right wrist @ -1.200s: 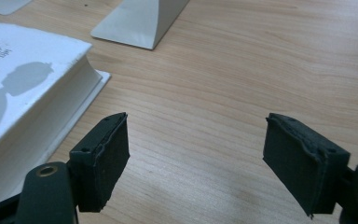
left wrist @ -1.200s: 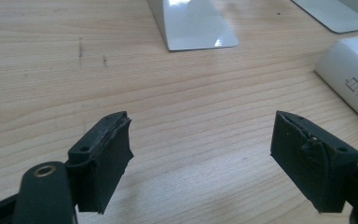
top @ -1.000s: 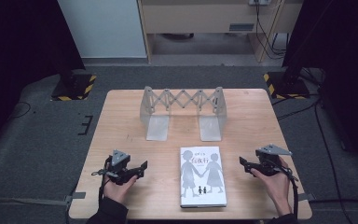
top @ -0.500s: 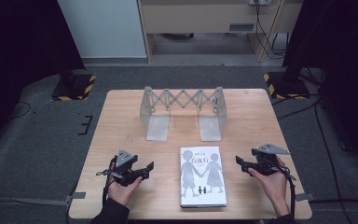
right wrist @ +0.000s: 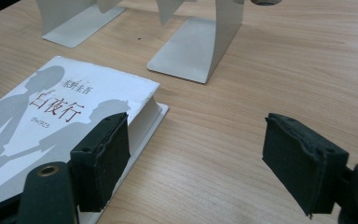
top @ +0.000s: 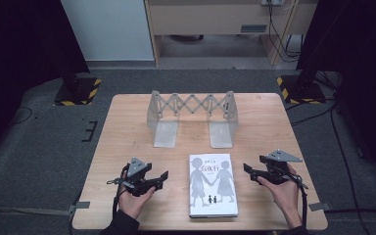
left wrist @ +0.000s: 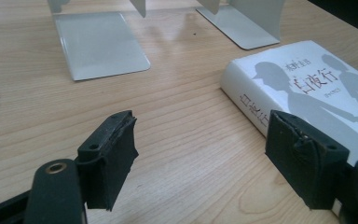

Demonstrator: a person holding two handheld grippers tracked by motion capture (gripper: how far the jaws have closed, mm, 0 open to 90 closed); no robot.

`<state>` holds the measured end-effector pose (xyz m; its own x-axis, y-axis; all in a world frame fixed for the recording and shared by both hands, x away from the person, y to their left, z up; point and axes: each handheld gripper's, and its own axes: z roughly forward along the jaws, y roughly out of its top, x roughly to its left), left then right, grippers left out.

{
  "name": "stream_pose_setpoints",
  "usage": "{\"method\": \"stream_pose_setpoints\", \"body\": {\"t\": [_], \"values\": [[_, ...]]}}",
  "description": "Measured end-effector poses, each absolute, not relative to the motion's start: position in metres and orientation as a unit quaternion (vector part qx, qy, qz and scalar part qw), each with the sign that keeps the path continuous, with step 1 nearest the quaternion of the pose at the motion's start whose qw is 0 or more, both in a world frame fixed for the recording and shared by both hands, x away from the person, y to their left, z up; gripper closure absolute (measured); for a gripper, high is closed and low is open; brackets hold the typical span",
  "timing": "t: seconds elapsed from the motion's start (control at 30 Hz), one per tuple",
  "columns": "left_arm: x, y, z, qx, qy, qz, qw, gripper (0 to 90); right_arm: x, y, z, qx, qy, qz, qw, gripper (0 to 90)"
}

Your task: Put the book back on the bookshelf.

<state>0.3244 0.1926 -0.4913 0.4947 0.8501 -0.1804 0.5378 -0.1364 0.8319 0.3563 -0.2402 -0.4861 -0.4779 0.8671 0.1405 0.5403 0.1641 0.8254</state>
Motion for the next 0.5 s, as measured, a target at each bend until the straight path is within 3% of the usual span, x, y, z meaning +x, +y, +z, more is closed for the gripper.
{"method": "stream_pose_setpoints", "body": {"t": [0.5], "values": [[0.323,0.173,-0.484,0.740,0.454,0.160,0.470,24.0,0.351,-0.225,-0.485,0.457,0.739,0.466,0.163,24.9]]}}
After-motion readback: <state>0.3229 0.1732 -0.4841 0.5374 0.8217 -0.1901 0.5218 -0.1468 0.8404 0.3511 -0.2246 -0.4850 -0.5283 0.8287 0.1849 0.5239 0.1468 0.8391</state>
